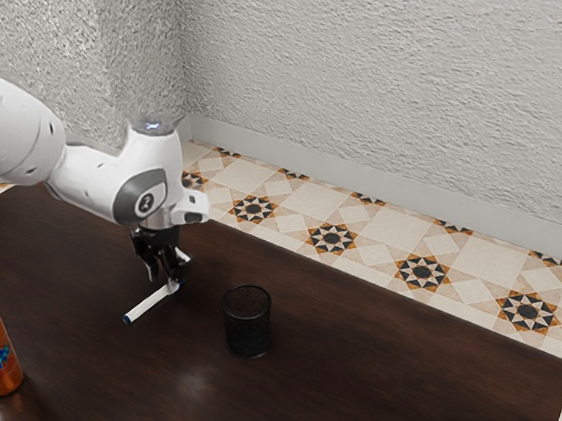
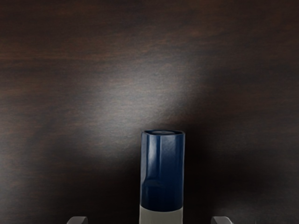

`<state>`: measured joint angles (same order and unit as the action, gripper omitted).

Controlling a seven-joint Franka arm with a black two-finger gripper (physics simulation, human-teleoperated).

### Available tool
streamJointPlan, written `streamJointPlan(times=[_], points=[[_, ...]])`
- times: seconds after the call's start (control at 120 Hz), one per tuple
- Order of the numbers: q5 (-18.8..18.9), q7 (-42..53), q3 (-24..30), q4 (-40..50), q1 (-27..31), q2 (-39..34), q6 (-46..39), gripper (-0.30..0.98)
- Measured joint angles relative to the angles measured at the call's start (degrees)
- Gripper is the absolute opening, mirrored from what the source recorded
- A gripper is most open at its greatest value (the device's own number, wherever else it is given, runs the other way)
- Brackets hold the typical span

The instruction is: Put the marker into the pen holder.

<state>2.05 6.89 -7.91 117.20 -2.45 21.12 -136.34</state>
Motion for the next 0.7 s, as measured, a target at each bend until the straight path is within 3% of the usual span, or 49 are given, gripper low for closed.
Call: streamJointPlan(times=[0.25, 0.7], points=[[-0.2, 0.9, 0.0, -0.3, -0.1, 1.4, -0.1, 0.28], [-0.8, 1.4, 0.1, -0.8, -0.3, 2.1, -0.2, -0.03]])
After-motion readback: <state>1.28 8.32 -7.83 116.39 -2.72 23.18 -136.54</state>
